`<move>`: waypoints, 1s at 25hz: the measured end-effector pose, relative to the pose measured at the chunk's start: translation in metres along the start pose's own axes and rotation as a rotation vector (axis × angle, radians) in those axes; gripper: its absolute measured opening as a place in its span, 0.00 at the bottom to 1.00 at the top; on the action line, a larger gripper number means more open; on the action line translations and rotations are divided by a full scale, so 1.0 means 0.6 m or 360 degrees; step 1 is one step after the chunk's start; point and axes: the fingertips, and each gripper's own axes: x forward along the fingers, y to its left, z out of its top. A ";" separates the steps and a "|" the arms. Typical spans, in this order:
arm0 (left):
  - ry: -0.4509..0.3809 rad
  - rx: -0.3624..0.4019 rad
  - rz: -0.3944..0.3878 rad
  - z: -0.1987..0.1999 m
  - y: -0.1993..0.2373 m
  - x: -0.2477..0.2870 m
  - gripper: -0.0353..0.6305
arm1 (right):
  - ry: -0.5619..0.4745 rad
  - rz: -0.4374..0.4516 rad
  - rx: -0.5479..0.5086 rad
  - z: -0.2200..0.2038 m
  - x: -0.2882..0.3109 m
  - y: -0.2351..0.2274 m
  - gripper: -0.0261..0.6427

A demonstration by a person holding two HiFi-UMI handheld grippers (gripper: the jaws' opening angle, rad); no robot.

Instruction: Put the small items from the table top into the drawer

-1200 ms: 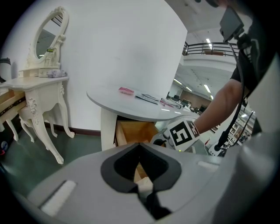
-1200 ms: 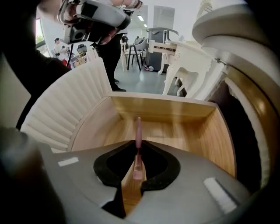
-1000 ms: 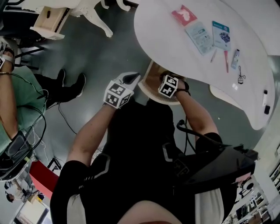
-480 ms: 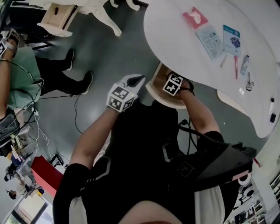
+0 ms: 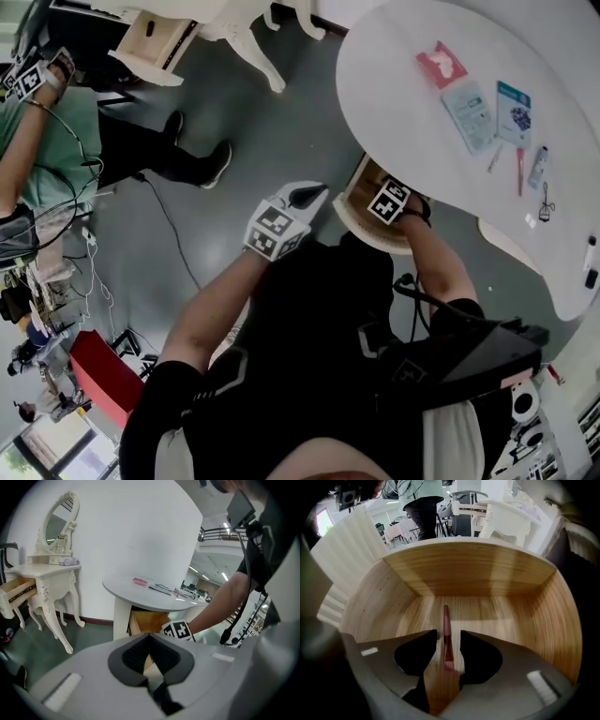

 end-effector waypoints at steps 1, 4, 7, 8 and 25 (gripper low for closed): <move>-0.0004 0.0002 0.0003 0.003 0.001 -0.004 0.05 | -0.0002 0.0002 0.0006 0.000 -0.004 0.001 0.28; -0.0043 0.0008 0.0005 0.019 0.004 -0.018 0.05 | -0.0030 -0.0016 0.0006 0.009 -0.021 0.003 0.26; -0.0079 0.0022 0.0008 0.031 0.009 -0.028 0.05 | -0.0054 -0.0034 -0.0040 0.019 -0.041 0.009 0.25; -0.0089 0.0025 0.0005 0.035 0.009 -0.030 0.05 | -0.0064 -0.0037 -0.0054 0.022 -0.048 0.013 0.24; -0.0301 0.0042 -0.0015 0.170 -0.022 -0.106 0.05 | -0.0490 -0.0133 0.0002 0.114 -0.293 0.071 0.04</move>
